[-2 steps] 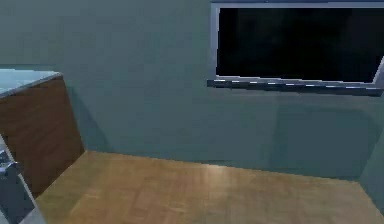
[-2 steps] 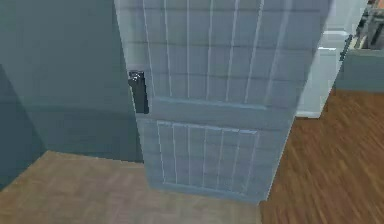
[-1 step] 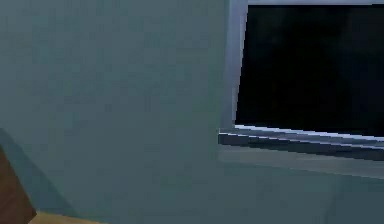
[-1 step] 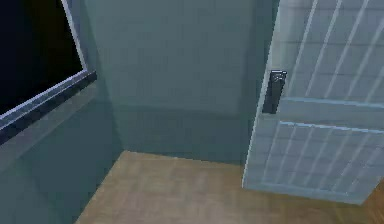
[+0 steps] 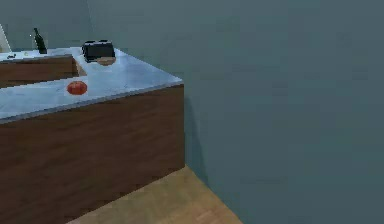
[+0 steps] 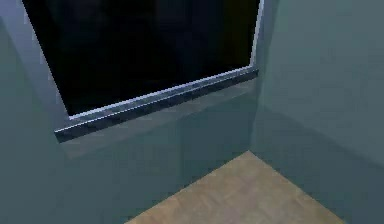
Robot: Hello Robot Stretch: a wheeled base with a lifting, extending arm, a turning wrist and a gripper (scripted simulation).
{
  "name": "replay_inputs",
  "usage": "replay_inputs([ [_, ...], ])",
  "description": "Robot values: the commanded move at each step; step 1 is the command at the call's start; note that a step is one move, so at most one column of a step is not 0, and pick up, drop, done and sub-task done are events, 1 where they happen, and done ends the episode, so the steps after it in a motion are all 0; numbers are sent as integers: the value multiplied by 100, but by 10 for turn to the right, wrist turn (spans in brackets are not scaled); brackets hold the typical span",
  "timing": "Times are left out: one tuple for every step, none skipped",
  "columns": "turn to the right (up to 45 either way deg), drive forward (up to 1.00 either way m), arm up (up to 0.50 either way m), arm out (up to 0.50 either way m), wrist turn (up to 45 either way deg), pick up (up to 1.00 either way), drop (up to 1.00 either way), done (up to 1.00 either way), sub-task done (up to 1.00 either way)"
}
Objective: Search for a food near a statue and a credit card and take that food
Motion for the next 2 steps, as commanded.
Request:
replay_inputs([
  [-270,0,0,0,0,0,0,0,0],
  [-30,0,0,0,0,0,0,0,0],
])
